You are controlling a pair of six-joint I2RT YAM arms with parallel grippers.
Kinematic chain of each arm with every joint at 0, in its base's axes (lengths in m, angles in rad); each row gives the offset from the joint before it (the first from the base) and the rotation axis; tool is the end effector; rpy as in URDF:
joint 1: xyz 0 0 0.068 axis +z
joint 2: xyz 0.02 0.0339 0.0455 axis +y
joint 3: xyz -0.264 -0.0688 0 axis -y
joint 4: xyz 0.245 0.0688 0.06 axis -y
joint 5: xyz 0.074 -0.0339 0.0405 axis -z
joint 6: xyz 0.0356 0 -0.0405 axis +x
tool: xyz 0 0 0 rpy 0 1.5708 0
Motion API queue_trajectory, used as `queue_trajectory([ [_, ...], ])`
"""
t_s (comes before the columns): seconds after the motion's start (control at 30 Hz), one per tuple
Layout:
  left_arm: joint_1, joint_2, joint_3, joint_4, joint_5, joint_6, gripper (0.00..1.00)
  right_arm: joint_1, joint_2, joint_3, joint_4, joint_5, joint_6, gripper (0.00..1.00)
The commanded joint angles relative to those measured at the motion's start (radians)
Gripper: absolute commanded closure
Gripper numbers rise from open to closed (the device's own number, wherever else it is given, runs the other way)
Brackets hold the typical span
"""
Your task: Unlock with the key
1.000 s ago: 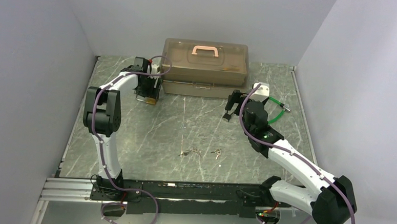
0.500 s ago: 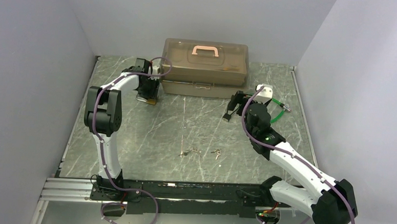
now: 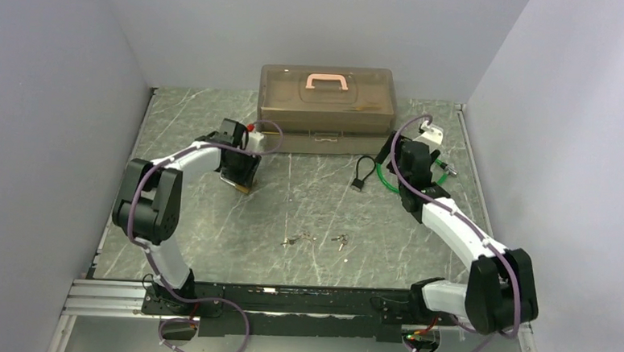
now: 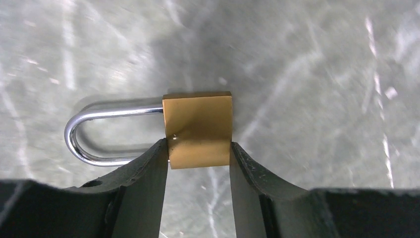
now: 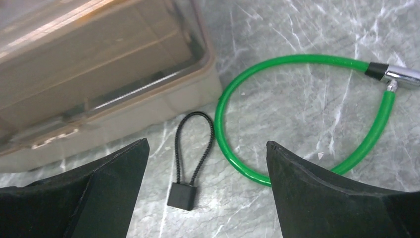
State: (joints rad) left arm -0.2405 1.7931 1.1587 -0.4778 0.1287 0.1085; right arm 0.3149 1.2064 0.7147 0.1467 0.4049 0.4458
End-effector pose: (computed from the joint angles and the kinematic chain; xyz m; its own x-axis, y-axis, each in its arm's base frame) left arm 0.3481 -0.0901 0.1761 -0.8342 0.3152 -0.4525 0.3840 0.9209 -0.0665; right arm 0.2617 0.0705 0.2613 -0.2609 0.3318 -0.9065 0.1998 0.9373 0.2856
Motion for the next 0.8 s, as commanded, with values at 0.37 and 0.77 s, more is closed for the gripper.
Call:
queue_trajectory([
  [0.37,-0.037,-0.145,-0.194,-0.169,0.301,0.1,0.3,-0.09,0.377,0.179,-0.082,-0.177,0.028,0.0],
  [0.77,-0.033,-0.512,-0.101,-0.296,0.386,0.188,0.01,-0.092,0.526,0.218,-0.069,-0.192,0.039,0.08],
])
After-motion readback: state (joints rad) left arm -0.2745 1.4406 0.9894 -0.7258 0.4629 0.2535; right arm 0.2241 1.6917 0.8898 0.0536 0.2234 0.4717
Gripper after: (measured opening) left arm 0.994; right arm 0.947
